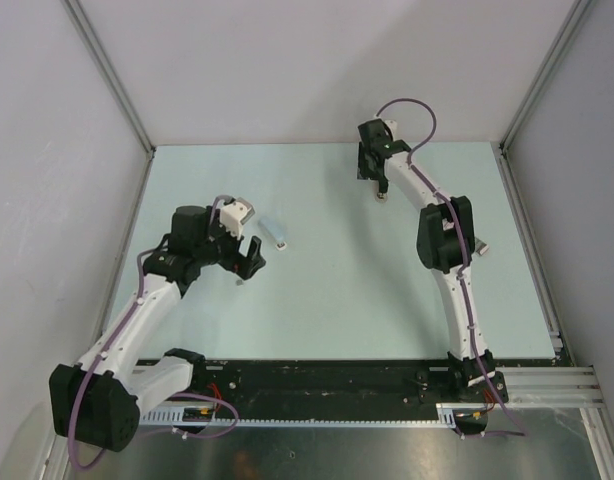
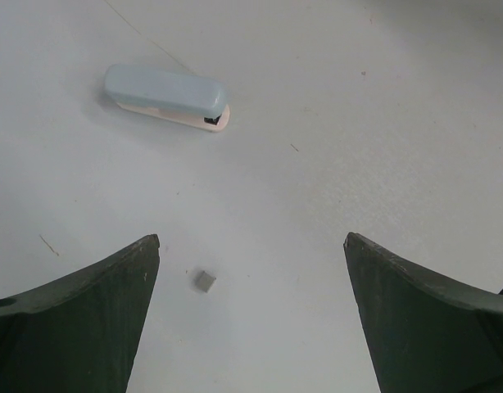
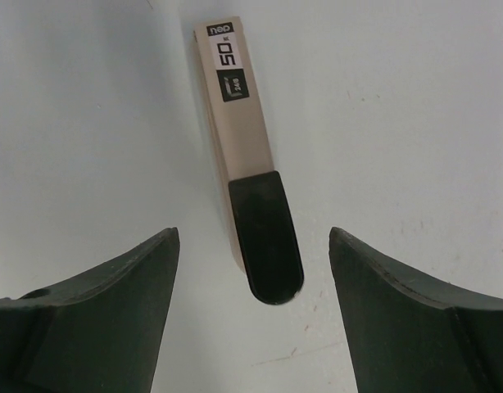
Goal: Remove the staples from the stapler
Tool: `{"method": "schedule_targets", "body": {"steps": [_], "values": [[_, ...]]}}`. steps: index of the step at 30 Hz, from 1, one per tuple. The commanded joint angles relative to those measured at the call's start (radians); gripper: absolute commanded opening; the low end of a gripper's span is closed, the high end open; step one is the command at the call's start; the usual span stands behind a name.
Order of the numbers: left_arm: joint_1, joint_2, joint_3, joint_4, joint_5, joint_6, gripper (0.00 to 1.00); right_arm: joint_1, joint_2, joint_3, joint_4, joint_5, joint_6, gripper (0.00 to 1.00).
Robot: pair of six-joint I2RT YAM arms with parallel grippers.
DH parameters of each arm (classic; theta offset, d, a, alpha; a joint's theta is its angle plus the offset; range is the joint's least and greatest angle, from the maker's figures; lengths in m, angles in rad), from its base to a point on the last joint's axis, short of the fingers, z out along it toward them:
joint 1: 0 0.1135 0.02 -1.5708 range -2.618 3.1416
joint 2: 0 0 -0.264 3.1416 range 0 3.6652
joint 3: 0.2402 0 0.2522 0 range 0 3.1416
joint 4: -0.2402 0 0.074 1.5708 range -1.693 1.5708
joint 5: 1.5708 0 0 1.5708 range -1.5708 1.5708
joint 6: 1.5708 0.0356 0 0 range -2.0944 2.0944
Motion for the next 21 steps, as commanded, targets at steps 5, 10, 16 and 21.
{"method": "schedule_targets", "body": {"steps": [5, 10, 16, 21], "values": [[-0.009, 0.042, 0.002, 0.051, -0.005, 0.000, 1.00, -0.015, 0.078, 0.094, -0.006, -0.005, -0.016, 0.71], [-0.009, 0.065, 0.016, 0.056, -0.010, -0.003, 1.00, -0.028, 0.087, 0.087, 0.010, -0.024, -0.003, 0.49], [-0.017, 0.082, 0.028, 0.068, -0.027, -0.017, 0.99, -0.029, 0.058, 0.065, 0.022, -0.038, 0.012, 0.16], [-0.077, 0.102, 0.038, 0.099, -0.057, -0.032, 1.00, 0.007, -0.092, -0.114, 0.100, -0.094, 0.066, 0.01]]}}
